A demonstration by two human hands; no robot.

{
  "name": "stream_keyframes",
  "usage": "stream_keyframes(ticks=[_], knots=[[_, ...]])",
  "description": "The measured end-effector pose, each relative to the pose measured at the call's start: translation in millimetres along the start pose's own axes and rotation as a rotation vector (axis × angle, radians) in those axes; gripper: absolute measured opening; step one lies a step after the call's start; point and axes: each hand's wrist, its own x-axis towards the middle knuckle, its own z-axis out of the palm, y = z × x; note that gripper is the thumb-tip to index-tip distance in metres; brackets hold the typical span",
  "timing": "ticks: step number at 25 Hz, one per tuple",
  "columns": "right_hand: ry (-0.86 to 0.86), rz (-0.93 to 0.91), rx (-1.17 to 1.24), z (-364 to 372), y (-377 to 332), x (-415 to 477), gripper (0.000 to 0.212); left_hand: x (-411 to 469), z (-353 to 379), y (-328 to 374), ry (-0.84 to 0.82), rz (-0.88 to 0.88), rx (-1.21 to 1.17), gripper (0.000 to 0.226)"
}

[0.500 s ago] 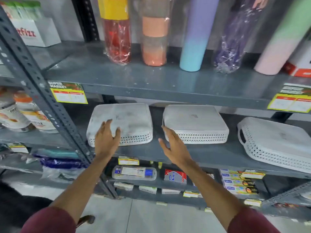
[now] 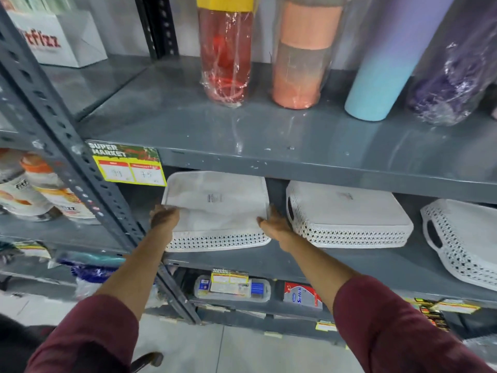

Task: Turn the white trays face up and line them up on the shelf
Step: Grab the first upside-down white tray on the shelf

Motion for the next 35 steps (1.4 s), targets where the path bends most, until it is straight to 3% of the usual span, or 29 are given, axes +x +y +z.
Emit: stream_keyframes(ticks=[3, 6, 8, 10, 11, 13, 14, 16, 18, 21, 23, 26, 28, 29, 32, 35], knots=[[0.101, -0.033, 0.084, 4, 3, 7, 0.074, 2, -1, 0, 0.057, 0.044, -0.084, 0.040], [0.256, -0.144, 0.312, 5, 2, 12, 0.076, -15, -9, 13, 0.085, 0.240, -0.188, 0.039], [0.322, -0.217, 0.440, 0, -1, 14, 0.076, -27, -14, 22, 0.103, 0.306, -0.394, 0.037], [0.328, -0.208, 0.565, -11, -3, 14, 0.072, -42, -18, 24, 0.050, 0.262, -0.701, 0.039], [0.317, -0.175, 0.648, -16, -1, 13, 0.063, -50, -19, 22, 0.016, 0.205, -0.833, 0.046], [0.269, -0.049, 0.865, -25, 7, 13, 0.027, -62, -19, 12, -0.016, 0.045, -0.985, 0.042], [0.236, 0.017, 0.940, -30, 13, 16, 0.031, -64, -17, 4, -0.018, -0.027, -1.002, 0.040], [0.108, 0.110, 1.063, -34, 26, 23, 0.059, -62, -12, -9, 0.010, -0.109, -1.013, 0.042], [-0.051, 0.140, 1.086, -33, 31, 31, 0.073, -52, -11, -17, -0.070, -0.172, -1.024, 0.051], [-0.146, 0.116, 0.887, -26, 29, 32, 0.068, -45, -11, -20, -0.145, -0.252, -0.892, 0.080], [-0.110, 0.116, 0.834, -20, 33, 42, 0.066, -47, -6, -21, -0.038, -0.257, -0.672, 0.066], [-0.083, 0.053, 0.830, -35, 23, 22, 0.055, -54, -2, -20, 0.227, 0.025, -0.336, 0.043], [0.040, -0.042, 0.805, -68, 25, 2, 0.030, -61, 10, -9, 0.390, 0.354, -0.161, 0.047], [0.142, -0.092, 0.777, -89, 32, -2, 0.028, -71, 22, 3, 0.390, 0.527, -0.109, 0.052], [0.442, -0.159, 0.596, -153, 80, -12, 0.026, -142, 83, 63, 0.143, 0.748, -0.234, 0.039], [0.615, 0.038, 0.103, -206, 151, -9, 0.044, -208, 164, 98, -0.127, 0.851, -0.203, 0.026]])
